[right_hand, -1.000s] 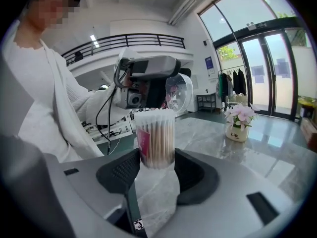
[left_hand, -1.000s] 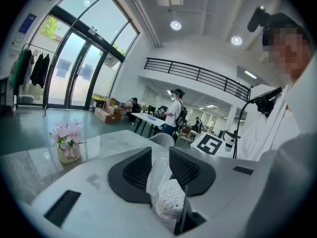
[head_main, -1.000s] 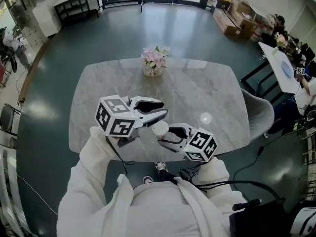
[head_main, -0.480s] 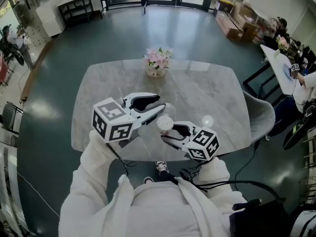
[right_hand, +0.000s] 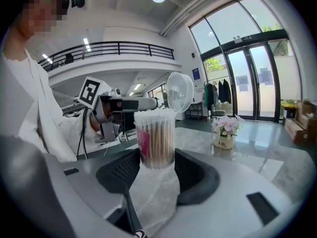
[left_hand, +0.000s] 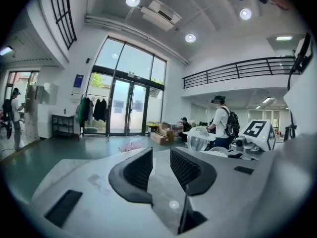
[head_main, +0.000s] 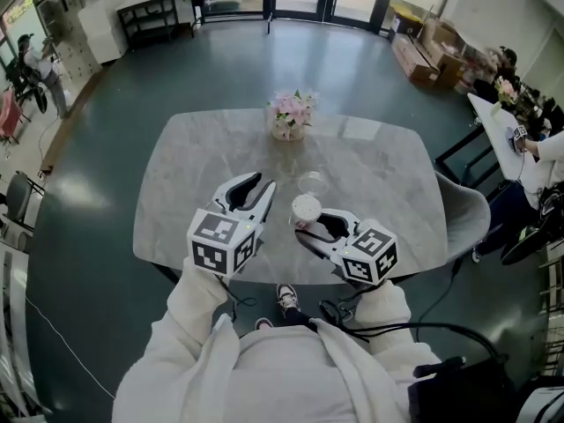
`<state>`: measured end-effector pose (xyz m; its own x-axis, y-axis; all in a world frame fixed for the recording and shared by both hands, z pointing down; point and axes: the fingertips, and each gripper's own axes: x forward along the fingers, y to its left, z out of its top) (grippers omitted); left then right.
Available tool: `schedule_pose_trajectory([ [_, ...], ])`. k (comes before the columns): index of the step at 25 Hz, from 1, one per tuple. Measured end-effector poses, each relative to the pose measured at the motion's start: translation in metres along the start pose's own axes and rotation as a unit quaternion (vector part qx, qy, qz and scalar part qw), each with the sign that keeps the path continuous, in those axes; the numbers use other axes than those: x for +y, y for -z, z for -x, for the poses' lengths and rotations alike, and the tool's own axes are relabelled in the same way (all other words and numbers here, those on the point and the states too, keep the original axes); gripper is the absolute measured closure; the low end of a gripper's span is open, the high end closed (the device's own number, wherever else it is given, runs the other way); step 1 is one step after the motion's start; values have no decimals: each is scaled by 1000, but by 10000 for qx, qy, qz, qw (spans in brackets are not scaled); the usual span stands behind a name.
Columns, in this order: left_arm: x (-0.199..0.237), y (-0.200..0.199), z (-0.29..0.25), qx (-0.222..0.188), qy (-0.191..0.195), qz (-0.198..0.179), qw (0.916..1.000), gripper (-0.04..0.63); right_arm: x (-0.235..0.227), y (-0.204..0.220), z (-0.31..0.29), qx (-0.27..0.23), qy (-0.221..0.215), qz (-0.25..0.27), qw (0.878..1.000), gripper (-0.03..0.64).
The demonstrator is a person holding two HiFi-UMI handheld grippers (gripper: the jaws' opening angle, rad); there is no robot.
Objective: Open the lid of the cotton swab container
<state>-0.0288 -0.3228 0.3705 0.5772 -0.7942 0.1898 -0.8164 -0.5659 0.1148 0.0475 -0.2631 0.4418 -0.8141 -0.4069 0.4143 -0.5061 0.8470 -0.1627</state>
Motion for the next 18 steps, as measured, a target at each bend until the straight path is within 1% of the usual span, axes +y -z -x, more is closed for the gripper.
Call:
schedule_pose_trajectory([
  [3, -3, 15, 14, -81, -300, 271, 9992, 489, 11, -7, 1, -67, 11, 65, 10000, 344],
  [6, -6, 30, 29, -93, -522, 499, 9973, 540, 24, -12, 1, -133, 18, 62, 9999, 344],
  [10, -6, 45, 49, -22, -720, 568, 9958, 565, 40, -10, 1, -130, -4, 51, 9999, 342],
  [13, -2, 50, 66, -5, -956, 653, 9933, 578, 52, -7, 0, -105, 5, 49, 9999, 344],
  [16, 0, 53, 85, -83, -1252, 737, 9894, 588, 64, -5, 0, -154, 32, 11, 9999, 344],
  [18, -1, 54, 95, -178, -1383, 810, 9869, 588, 72, -5, 1, -189, 47, -16, 9998, 344],
])
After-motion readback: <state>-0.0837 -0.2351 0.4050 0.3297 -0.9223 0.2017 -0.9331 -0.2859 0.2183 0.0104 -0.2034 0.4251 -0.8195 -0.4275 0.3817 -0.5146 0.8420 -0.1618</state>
